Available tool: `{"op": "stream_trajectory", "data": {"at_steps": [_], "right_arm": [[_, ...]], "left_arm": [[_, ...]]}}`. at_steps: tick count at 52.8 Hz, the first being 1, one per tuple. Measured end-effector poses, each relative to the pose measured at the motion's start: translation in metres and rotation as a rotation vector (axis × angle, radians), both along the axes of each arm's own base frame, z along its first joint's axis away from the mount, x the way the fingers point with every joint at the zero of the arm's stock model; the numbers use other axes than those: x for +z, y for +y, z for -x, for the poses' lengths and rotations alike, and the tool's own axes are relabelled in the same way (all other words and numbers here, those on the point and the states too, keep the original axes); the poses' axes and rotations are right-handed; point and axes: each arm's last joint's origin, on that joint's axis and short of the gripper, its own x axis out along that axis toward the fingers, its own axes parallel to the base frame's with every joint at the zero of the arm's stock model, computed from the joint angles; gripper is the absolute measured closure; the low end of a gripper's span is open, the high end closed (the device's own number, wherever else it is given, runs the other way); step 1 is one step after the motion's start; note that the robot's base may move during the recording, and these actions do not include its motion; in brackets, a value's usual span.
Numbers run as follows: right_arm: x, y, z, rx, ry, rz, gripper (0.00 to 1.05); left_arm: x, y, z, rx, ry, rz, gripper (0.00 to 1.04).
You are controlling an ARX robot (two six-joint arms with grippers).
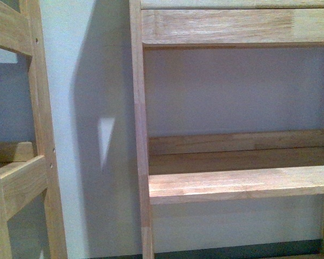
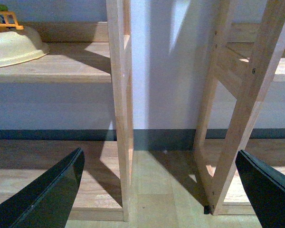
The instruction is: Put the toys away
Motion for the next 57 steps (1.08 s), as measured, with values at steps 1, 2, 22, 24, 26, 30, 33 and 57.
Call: {"op": "stream_trajectory", "data": {"at_steps": [1,2,22,24,26,30,33,57], "right_arm": [[0.0000,0.0000,0.0000,0.000,0.000,0.000,0.88],[0.0000,0.0000,0.0000,0.000,0.000,0.000,0.86],[0.0000,0.0000,0.0000,0.000,0.000,0.000,0.18],[0.0000,0.0000,0.0000,0.000,0.000,0.000,0.11],[0.0000,0.0000,0.0000,0.000,0.000,0.000,0.05],[0.0000,0.0000,0.0000,0.000,0.000,0.000,0.07],[0.0000,0.0000,0.0000,0.000,0.000,0.000,0.07],[0.0000,0.0000,0.0000,0.000,0.000,0.000,0.07]], "left_arm": [[0.0000,0.0000,0.0000,0.000,0.000,0.000,0.06],[0.0000,0.0000,0.0000,0.000,0.000,0.000,0.06],[0.0000,0.0000,0.0000,0.000,0.000,0.000,0.06],[0.0000,0.0000,0.0000,0.000,0.000,0.000,0.06],[0.0000,0.0000,0.0000,0.000,0.000,0.000,0.06],[0.0000,0.0000,0.0000,0.000,0.000,0.000,0.06],[0.0000,0.0000,0.0000,0.000,0.000,0.000,0.06],[0.0000,0.0000,0.0000,0.000,0.000,0.000,0.06]]}}
